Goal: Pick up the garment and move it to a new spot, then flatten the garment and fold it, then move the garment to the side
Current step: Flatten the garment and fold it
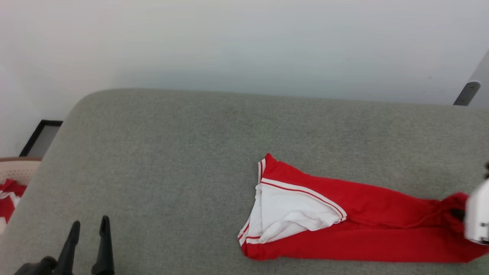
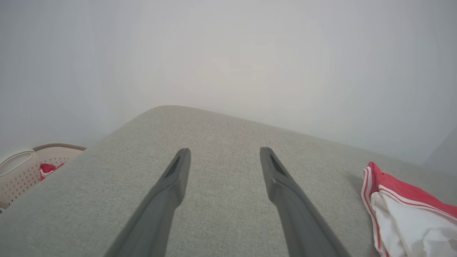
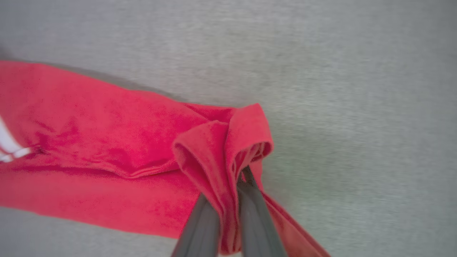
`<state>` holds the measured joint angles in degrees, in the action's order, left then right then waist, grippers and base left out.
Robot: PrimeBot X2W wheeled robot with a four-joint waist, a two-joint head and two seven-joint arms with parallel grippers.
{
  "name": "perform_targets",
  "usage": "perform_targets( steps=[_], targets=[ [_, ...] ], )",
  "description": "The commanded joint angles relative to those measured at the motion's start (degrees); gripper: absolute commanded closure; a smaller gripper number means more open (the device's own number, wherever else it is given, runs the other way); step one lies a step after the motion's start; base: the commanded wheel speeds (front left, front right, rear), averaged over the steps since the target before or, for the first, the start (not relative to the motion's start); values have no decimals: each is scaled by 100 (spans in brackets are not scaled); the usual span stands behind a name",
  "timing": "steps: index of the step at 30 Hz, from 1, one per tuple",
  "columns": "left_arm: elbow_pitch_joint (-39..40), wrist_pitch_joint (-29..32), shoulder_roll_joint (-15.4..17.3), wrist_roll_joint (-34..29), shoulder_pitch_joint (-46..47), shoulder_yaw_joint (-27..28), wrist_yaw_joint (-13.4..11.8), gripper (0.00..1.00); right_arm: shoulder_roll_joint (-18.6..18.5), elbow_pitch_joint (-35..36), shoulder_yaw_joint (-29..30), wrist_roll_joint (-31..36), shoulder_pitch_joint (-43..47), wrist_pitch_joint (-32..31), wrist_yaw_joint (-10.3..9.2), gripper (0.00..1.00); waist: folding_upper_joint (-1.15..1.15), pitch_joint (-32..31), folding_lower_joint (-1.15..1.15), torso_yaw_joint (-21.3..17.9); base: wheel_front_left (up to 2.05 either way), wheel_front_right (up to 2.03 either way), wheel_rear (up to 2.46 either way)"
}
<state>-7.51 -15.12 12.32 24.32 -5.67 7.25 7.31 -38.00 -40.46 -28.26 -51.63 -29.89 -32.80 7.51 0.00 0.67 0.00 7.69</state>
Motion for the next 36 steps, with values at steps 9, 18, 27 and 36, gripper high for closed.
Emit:
perform_targets(
  steps=[9,18,27,36],
  targets=[
    [-35,2,2,47,-127,-46,19,0,540,1130,-170,-286,-55,-286,-4,100,0,-207,0,-106,0,0,0],
    [-157,2,-100,26,97,-325,21,0,1709,1088,-169,230,-341,-149,-4,100,0,-252,0,228,0,0,0],
    [-350,2,-132,115,430,-721,22,0,2475,491,-292,606,-603,29,-4,100,0,-207,0,758,0,0,0],
    [-492,2,-159,212,671,-867,22,0,2785,-124,-454,745,-894,237,-4,65,0,-76,0,1042,0,0,0]
  ],
)
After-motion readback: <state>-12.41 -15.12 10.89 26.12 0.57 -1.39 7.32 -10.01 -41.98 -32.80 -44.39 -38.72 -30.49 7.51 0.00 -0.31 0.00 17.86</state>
